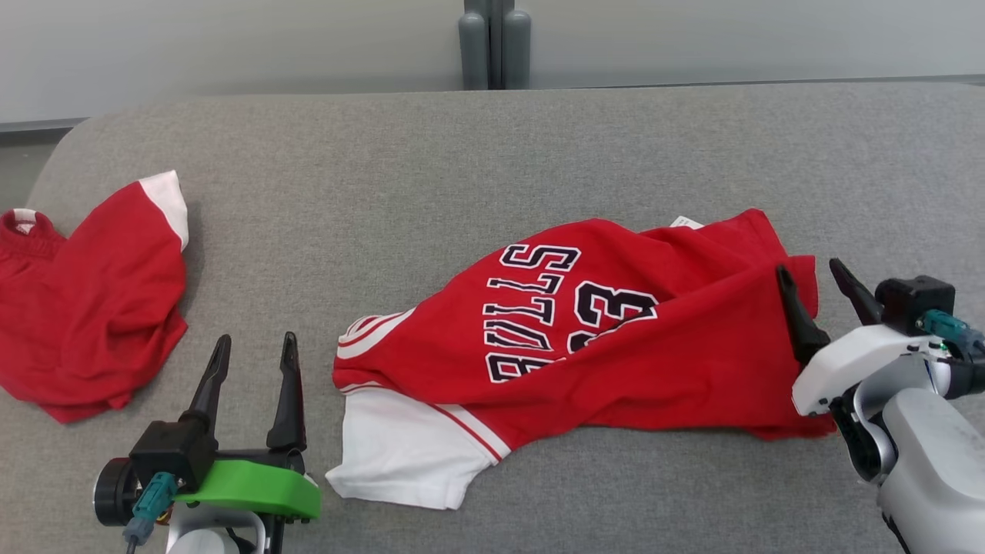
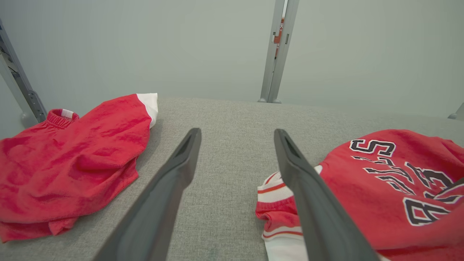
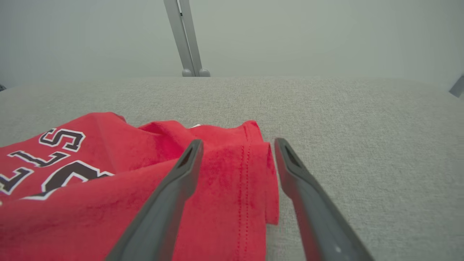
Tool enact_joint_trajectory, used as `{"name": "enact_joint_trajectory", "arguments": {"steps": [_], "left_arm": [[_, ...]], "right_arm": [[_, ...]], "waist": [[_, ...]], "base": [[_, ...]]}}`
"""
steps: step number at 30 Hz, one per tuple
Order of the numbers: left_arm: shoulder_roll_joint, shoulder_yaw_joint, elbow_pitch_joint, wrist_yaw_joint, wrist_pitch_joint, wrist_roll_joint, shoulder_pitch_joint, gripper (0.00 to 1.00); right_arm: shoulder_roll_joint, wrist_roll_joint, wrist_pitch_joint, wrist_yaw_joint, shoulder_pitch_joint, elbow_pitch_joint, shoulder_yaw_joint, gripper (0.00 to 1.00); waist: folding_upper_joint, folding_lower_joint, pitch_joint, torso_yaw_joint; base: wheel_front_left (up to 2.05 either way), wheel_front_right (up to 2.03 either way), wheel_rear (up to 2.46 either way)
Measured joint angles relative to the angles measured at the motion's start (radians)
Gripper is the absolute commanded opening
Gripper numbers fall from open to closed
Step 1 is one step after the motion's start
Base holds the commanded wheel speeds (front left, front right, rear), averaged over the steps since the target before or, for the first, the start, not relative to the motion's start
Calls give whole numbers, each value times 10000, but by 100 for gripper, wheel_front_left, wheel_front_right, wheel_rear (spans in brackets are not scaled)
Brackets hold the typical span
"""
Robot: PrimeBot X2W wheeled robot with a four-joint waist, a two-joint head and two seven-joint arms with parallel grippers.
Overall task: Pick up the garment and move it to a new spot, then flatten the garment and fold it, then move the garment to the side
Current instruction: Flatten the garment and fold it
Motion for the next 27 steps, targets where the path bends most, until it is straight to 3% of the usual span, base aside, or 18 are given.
{"name": "enact_joint_trajectory", "arguments": {"steps": [6, 14, 27], "left_arm": [[-2, 169, -71, 0, -2, 71, 153, 100], [-4, 353, -73, -36, -2, 176, 311, 100], [-4, 646, -144, -82, 0, 263, 665, 100]], "right_arm": [[-94, -309, -48, 0, 1174, -1553, -903, 100], [543, -1026, -56, 0, 3215, -3950, -2056, 100], [1586, -1996, -58, 0, 5497, -5829, -2711, 100]], "waist": [[0, 0, -155, -252], [0, 0, -492, -464], [0, 0, -893, -484]], "base": [[0, 0, 0], [0, 0, 0], [0, 0, 0]]}}
